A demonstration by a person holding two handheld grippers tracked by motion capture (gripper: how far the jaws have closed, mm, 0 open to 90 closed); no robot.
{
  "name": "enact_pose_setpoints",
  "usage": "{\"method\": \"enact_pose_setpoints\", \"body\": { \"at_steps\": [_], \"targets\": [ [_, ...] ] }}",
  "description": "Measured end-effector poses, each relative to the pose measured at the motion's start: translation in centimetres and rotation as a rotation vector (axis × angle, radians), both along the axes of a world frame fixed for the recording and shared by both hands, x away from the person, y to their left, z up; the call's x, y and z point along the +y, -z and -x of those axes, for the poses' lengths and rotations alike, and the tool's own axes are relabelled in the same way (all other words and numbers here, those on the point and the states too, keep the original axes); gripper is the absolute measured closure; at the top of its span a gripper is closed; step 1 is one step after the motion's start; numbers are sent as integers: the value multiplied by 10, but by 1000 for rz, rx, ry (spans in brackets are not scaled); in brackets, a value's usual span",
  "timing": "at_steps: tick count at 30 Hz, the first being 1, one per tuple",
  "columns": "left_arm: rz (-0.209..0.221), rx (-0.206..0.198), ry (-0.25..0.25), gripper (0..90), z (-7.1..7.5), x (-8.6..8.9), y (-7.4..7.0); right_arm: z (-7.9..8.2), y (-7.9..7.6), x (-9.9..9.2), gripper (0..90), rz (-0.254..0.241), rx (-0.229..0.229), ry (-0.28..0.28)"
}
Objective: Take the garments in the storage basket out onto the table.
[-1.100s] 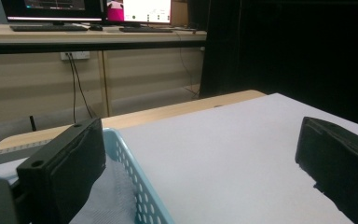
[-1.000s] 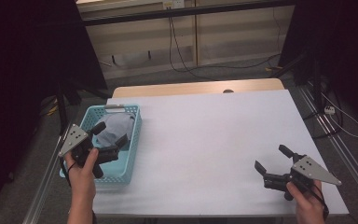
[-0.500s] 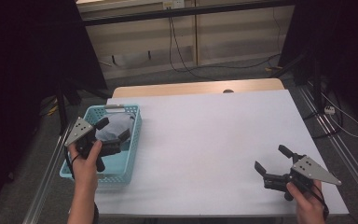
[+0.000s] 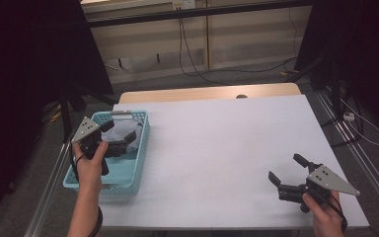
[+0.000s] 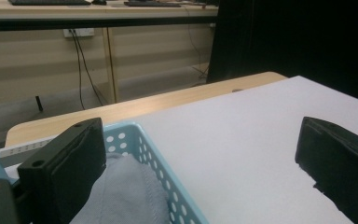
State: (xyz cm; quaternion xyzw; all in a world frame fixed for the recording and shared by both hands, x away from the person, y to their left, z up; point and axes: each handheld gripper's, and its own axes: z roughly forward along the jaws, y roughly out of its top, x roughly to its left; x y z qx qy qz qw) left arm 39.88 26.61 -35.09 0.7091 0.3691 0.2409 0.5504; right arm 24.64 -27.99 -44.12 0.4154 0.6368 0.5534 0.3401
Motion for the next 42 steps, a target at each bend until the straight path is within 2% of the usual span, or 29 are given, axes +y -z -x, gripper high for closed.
{"method": "enact_pose_setpoints", "body": {
  "at_steps": [13,19,22,30,38,42],
  "targets": [
    [-22,16,-7,21,-11,-1,2,-1,1,1,0,3,3,-10],
    [-47,31,-8,21,-19,-1,4,-1,1,1,1,3,3,-11],
    [-42,34,-7,21,-21,-1,4,-1,1,1,1,4,2,-13],
    [-75,54,-4,21,-28,0,5,-1,1,1,1,5,5,-17],
    [-91,81,-17,21,-38,0,15,-1,1,2,0,8,8,-21],
    [-99,114,-40,23,-45,3,23,0,1,1,1,8,7,-23]
  ]
}}
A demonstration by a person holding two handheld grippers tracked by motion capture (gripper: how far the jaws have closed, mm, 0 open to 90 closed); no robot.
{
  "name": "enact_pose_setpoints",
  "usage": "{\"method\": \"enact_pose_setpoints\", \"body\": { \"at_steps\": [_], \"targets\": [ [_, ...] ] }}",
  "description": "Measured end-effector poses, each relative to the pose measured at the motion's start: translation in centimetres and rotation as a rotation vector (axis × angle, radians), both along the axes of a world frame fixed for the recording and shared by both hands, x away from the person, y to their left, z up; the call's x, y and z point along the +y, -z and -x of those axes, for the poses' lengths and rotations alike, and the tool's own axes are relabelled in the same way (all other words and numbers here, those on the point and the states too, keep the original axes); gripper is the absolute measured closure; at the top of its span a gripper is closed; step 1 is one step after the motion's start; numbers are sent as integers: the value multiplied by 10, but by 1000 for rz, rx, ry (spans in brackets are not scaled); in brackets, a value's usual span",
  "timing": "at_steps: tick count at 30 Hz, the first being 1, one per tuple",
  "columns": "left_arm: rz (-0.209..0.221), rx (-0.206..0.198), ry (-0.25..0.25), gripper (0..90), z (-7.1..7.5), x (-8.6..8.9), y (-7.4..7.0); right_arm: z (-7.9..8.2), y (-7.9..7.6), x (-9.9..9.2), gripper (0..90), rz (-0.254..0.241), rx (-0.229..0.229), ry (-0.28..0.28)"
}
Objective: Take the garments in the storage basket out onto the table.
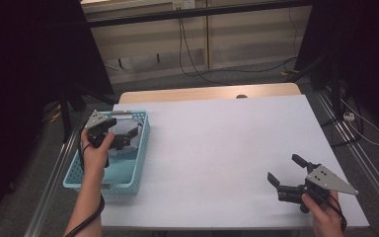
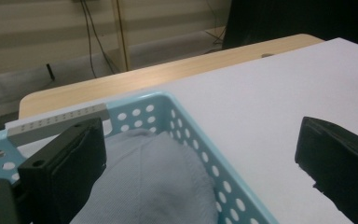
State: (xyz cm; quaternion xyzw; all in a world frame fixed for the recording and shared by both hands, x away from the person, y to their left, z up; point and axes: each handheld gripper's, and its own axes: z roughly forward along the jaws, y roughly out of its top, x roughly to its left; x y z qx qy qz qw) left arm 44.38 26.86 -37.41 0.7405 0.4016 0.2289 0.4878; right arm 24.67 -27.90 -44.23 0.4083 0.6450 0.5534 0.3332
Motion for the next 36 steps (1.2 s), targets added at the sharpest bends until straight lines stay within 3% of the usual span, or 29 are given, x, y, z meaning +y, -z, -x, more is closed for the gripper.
{"method": "enact_pose_setpoints", "body": {
  "at_steps": [4,12,15,16,26,36],
  "targets": [
    [-54,-3,-6,25,-3,-1,5,0,0,0,1,-1,1,-2],
    [-60,28,-42,27,-10,6,13,0,1,2,1,-1,5,-9],
    [-39,57,-71,30,-14,11,15,0,1,2,1,1,7,-8],
    [-51,62,-78,31,-16,13,16,0,2,2,1,1,9,-6],
    [-81,119,-77,34,-31,12,27,-1,3,5,2,6,16,-19],
    [-104,139,-93,20,-41,10,39,1,2,4,2,5,13,-27]
  ]
}}
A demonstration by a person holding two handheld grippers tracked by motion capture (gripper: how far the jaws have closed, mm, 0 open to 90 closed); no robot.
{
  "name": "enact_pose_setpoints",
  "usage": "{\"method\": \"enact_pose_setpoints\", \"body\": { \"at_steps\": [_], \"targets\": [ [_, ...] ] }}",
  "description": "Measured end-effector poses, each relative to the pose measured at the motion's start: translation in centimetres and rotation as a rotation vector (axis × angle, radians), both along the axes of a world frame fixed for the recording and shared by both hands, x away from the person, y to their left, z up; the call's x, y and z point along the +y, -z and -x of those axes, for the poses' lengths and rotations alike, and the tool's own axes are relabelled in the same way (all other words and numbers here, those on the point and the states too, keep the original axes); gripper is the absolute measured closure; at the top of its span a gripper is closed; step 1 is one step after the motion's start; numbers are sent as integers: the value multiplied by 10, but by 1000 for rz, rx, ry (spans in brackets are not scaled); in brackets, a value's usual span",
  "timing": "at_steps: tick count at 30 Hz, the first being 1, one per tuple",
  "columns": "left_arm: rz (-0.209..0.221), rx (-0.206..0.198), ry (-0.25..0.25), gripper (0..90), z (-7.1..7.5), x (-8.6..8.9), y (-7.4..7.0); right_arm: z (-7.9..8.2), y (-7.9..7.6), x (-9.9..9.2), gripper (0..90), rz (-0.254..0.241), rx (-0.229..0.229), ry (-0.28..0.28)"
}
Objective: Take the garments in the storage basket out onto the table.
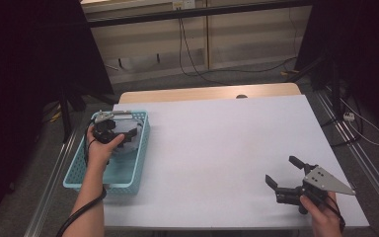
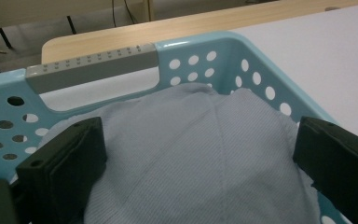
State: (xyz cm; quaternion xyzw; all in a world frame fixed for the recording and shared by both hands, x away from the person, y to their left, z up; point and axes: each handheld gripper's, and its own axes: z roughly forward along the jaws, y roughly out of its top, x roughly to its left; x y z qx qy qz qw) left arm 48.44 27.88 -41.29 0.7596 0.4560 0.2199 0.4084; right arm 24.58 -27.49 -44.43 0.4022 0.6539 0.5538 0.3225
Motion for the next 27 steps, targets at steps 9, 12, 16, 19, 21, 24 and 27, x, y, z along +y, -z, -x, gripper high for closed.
{"method": "enact_pose_setpoints", "body": {
  "at_steps": [9,12,16,19,21,24,27],
  "targets": [
    [-4,91,-25,2,-1,4,13,1,-1,0,3,-3,-2,-7],
    [-20,98,-25,2,-1,3,14,2,-1,0,3,-1,-3,-10],
    [-39,95,-43,3,-1,1,20,2,-2,0,7,1,-5,-19],
    [-40,94,-60,2,-1,1,25,3,-2,-1,8,1,-5,-19],
    [-41,98,-71,2,-2,1,27,3,-2,-1,8,-1,-5,-20],
    [-42,119,-74,2,-4,1,26,3,-3,-2,12,-3,-4,-29],
    [-40,144,-76,2,-6,3,27,2,-3,-2,13,-8,-4,-30]
  ]
}}
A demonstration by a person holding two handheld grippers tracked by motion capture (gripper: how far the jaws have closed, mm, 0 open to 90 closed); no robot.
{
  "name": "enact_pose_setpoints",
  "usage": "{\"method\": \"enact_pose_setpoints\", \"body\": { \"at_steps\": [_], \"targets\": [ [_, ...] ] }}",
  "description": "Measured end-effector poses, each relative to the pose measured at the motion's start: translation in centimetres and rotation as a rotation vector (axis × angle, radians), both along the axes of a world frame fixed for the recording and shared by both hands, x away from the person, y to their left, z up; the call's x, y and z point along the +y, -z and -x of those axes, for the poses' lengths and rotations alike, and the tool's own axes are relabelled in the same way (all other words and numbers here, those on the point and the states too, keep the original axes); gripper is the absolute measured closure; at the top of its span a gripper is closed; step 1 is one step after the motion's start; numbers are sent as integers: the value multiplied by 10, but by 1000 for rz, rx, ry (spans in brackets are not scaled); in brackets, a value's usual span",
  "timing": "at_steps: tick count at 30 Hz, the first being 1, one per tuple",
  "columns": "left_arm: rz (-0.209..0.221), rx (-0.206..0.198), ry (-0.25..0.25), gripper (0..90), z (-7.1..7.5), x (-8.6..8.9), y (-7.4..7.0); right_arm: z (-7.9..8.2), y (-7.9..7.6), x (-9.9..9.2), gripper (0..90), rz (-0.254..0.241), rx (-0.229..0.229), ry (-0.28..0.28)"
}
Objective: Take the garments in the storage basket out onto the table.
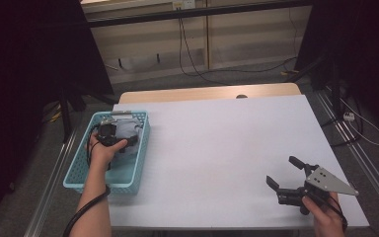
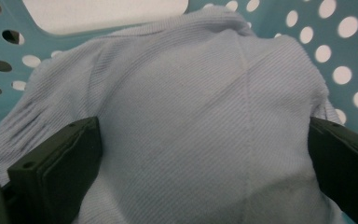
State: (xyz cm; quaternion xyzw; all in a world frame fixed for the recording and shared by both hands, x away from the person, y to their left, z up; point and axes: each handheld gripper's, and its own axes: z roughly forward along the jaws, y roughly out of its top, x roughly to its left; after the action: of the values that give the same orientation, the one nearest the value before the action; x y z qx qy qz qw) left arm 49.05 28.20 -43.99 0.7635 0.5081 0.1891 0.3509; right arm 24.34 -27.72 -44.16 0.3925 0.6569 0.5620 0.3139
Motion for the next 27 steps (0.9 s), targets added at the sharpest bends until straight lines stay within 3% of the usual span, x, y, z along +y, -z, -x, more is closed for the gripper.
{"method": "enact_pose_setpoints", "body": {
  "at_steps": [4,8,16,21,27],
  "targets": [
    [-34,3,24,2,0,-2,4,-1,0,0,13,-3,3,-5],
    [-24,18,29,31,1,0,3,-1,1,2,13,2,6,-19],
    [-75,30,38,85,2,-1,1,-2,1,4,12,5,10,-30],
    [-86,39,46,163,2,3,-1,-2,1,5,13,7,12,-36],
    [-90,64,39,333,3,9,-6,-2,2,4,13,7,21,-43]
  ]
}}
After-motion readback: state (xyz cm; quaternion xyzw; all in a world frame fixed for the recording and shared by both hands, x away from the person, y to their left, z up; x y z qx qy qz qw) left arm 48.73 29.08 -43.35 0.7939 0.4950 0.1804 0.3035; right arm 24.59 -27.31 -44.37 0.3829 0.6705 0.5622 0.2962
